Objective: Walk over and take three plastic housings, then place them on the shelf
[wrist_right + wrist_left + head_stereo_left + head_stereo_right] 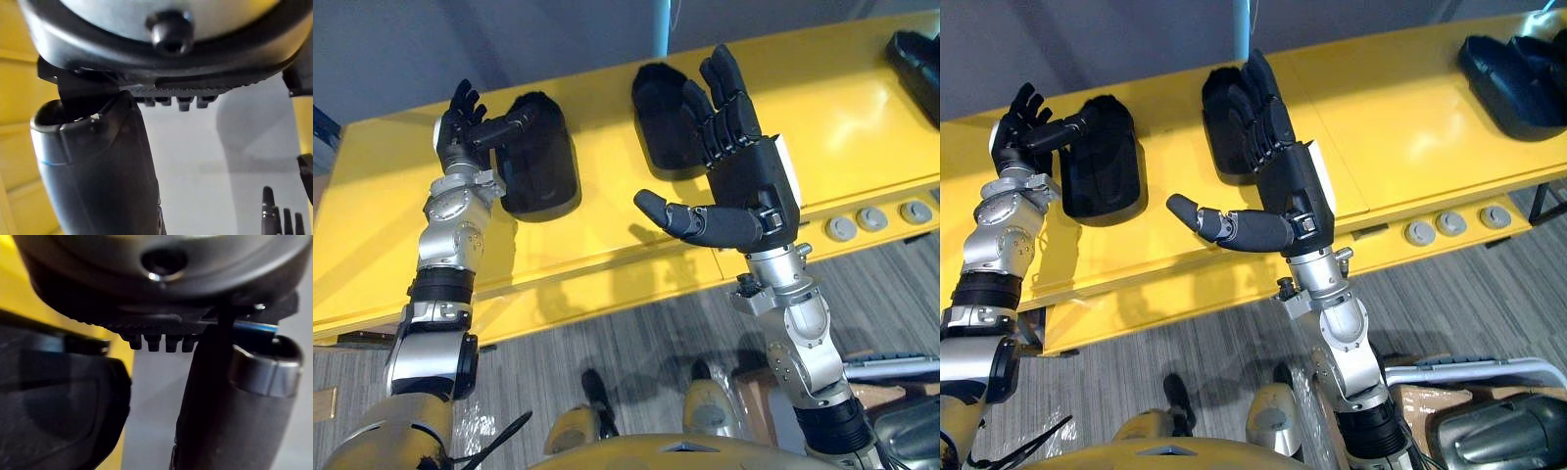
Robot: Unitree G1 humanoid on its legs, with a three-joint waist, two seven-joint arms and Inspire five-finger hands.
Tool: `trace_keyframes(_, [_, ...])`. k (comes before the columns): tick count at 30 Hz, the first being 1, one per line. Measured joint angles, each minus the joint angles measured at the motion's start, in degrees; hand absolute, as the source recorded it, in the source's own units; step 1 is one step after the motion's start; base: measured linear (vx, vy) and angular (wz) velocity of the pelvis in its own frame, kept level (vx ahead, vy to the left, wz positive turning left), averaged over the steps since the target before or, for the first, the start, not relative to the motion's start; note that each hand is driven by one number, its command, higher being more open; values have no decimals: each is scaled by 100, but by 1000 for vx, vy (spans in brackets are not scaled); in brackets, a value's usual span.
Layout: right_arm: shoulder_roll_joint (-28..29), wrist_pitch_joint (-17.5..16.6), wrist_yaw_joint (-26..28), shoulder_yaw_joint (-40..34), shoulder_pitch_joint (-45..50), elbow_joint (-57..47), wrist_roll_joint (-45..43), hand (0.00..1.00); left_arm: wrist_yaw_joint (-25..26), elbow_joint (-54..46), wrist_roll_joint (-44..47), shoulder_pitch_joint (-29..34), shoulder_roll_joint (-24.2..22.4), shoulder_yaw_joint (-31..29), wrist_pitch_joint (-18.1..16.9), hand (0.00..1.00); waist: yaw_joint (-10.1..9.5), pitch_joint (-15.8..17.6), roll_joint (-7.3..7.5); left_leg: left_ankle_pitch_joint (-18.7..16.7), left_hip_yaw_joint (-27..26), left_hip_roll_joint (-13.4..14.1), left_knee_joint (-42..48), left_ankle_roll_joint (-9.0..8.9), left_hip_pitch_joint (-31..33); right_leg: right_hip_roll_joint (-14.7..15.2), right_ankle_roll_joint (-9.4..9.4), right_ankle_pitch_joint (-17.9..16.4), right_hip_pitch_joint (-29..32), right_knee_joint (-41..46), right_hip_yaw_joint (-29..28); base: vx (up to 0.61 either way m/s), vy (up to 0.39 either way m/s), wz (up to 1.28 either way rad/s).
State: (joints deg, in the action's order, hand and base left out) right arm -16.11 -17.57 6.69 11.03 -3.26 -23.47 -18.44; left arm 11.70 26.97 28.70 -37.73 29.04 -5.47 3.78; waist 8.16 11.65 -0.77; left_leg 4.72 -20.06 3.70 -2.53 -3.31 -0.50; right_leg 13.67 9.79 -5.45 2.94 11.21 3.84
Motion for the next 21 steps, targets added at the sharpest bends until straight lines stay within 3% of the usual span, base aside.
trace_keyframes(4, [1,19,-76,8,-122,205,0,100,25,-95,-144,39,7,-66,-5,100,-47,-239,-52,115,190,5,-218,-14,-173,-43,0,0,-230,-66,183,35,-6,24])
trace_keyframes(11, [-126,364,148,421,-491,510,-2,100,128,-697,-987,1073,9,-419,-128,100,-225,-427,-100,221,514,18,-225,-11,-181,-75,-45,29,-524,-247,505,-31,1,21])
trace_keyframes(13, [-218,476,295,672,-606,684,1,100,207,-977,-1088,1482,2,-539,-255,100,-366,-449,-99,286,634,45,-227,-23,-84,-110,-77,49,-517,-271,602,-85,-9,31])
trace_keyframes(16, [-208,502,494,852,-659,1033,9,100,134,-1653,-942,2101,-265,-835,-554,100,-543,-515,-72,384,836,86,-227,-24,102,-172,-128,115,-501,-383,792,-68,-11,33])
trace_keyframes(18, [-208,599,683,873,-677,1253,14,100,27,-2516,-852,2850,-712,-952,-871,100,-795,-524,-56,440,1011,86,-227,-30,210,-190,-144,142,-501,-442,966,-67,-3,37])
trace_keyframes(21, [-178,606,900,874,-697,1400,78,100,-301,-3216,-563,3642,-1128,-960,-1027,100,-964,-526,-48,502,1173,77,-227,-24,321,-196,-172,141,-491,-465,1111,-55,8,28])
